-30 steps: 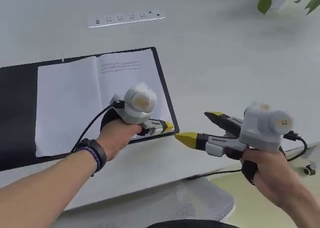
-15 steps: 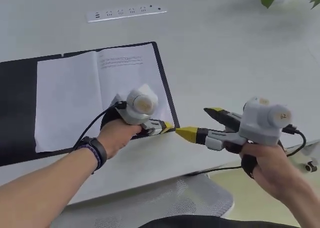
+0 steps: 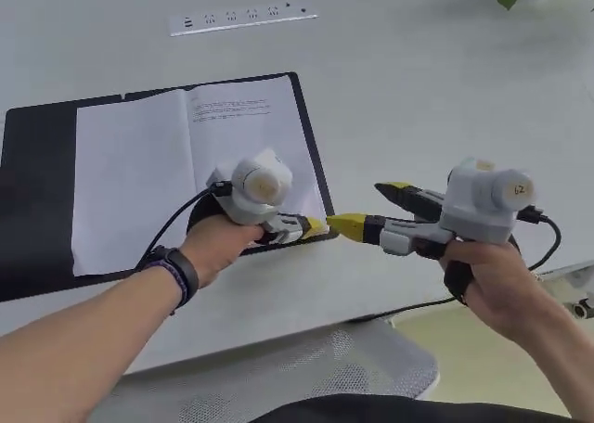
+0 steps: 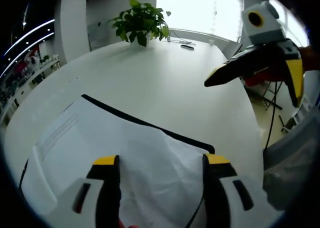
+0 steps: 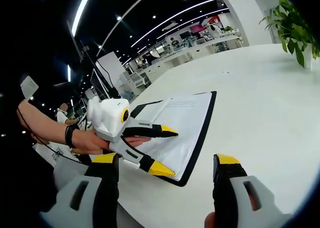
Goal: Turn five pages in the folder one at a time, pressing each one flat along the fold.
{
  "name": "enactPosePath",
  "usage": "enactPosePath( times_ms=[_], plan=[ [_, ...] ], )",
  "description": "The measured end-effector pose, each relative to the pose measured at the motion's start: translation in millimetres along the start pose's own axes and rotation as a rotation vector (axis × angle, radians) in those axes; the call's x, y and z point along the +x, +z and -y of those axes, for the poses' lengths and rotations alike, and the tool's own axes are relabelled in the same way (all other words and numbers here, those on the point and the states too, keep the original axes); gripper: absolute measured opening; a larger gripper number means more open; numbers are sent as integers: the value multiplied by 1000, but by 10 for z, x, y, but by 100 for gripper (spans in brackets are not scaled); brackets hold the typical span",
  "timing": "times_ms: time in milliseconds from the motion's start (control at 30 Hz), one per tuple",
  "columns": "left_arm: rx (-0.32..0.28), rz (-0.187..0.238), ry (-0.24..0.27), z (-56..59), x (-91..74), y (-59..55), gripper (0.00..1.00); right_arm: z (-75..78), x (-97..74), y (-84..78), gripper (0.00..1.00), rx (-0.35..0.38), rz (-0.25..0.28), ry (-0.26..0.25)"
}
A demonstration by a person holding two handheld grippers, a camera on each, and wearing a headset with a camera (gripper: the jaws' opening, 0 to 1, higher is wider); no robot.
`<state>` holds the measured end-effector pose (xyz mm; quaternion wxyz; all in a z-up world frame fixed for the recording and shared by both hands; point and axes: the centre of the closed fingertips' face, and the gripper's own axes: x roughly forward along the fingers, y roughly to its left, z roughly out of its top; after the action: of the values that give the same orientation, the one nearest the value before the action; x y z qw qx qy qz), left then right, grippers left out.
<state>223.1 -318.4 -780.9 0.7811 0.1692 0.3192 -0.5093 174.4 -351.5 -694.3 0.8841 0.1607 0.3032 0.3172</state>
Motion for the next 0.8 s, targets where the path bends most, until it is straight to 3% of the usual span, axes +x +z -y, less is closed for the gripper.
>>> enactPosePath(
  times_ms=[500,800],
  plan=[
    [-11,7,-1,-38,-3,23,64,75,165,97,71,45,22,46],
    [-10,5,-2,-48,3,23,64,127,454,201,53,148,45,125]
  ],
)
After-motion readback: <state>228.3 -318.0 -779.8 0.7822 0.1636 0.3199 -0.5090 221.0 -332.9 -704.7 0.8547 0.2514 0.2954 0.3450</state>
